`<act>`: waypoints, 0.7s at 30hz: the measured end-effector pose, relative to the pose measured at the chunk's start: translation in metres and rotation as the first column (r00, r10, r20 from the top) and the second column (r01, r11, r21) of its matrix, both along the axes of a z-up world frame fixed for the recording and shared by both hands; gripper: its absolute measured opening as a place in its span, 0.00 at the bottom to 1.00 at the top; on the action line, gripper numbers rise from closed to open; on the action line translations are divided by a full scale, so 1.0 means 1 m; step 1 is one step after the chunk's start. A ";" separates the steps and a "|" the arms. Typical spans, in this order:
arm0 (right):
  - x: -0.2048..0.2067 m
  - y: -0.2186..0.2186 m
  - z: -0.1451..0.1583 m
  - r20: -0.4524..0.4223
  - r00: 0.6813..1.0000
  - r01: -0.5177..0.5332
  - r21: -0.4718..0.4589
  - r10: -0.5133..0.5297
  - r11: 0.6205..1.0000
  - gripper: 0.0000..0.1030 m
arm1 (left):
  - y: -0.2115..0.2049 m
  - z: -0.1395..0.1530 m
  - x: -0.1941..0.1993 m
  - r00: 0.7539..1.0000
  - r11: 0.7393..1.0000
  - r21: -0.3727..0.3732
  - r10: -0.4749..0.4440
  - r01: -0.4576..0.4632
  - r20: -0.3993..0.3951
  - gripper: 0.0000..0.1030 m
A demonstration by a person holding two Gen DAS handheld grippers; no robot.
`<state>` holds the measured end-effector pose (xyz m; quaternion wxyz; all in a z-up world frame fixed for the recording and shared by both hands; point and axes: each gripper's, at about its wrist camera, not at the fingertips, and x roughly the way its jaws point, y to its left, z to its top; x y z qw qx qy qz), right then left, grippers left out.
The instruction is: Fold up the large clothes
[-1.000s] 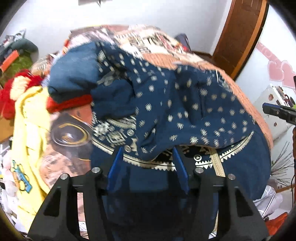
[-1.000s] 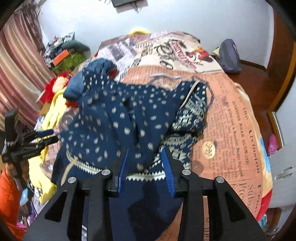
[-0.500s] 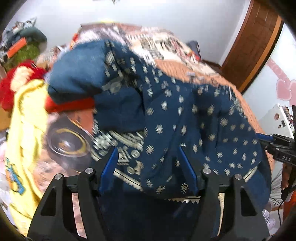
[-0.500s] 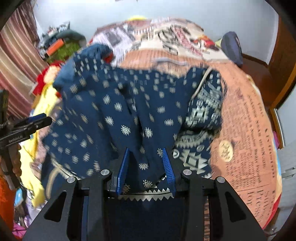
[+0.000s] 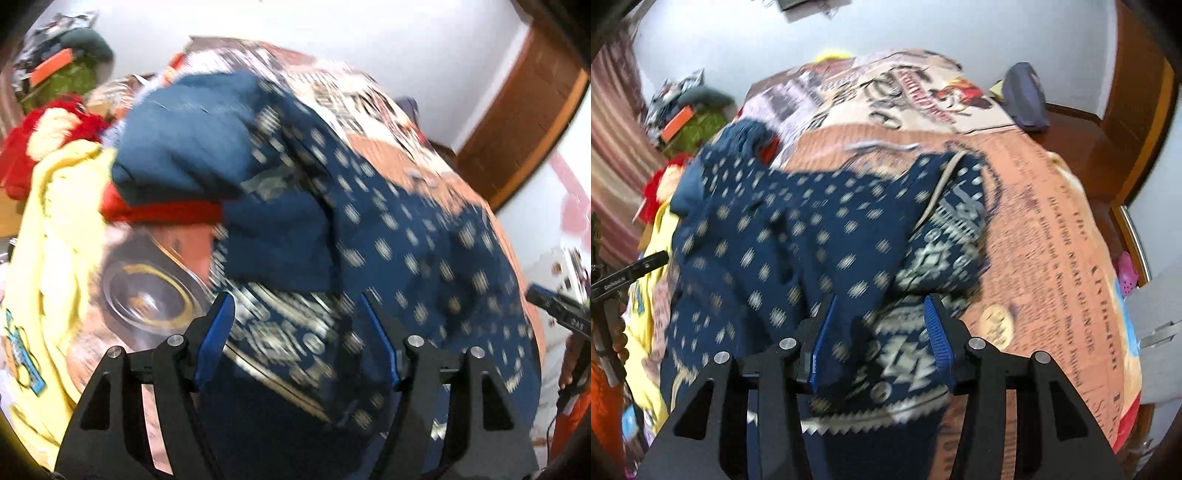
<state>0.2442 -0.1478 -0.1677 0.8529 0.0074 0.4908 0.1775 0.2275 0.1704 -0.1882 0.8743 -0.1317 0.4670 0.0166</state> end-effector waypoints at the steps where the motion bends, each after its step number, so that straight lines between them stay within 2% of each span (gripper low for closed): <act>1: 0.005 -0.004 0.000 0.006 1.000 0.018 0.006 -0.018 1.000 0.43 | 0.009 0.000 0.006 1.000 1.000 0.008 0.024 -0.024 0.002 0.66; 3: 0.016 -0.012 -0.001 0.009 0.999 0.050 0.005 -0.050 0.999 0.43 | 0.026 -0.004 0.017 0.998 0.998 -0.003 0.061 -0.061 -0.002 0.66; 6: 0.034 -0.023 -0.010 -0.006 0.995 0.100 -0.001 -0.100 0.995 0.44 | 0.046 -0.019 0.036 0.996 0.994 -0.059 0.089 -0.091 -0.031 0.66; 12: 0.067 -0.048 -0.042 -0.124 0.976 0.185 0.025 -0.180 0.982 0.44 | 0.062 -0.056 0.074 0.994 0.980 -0.172 0.085 -0.097 -0.075 0.66; 16: 0.084 -0.056 -0.062 -0.213 0.959 0.211 0.105 -0.185 0.972 0.44 | 0.071 -0.078 0.099 0.993 0.963 -0.249 0.084 -0.101 -0.079 0.66; 21: 0.102 -0.053 -0.077 -0.266 0.952 0.215 0.220 -0.154 0.951 0.44 | 0.072 -0.099 0.122 0.995 0.944 -0.322 0.053 -0.076 -0.080 0.69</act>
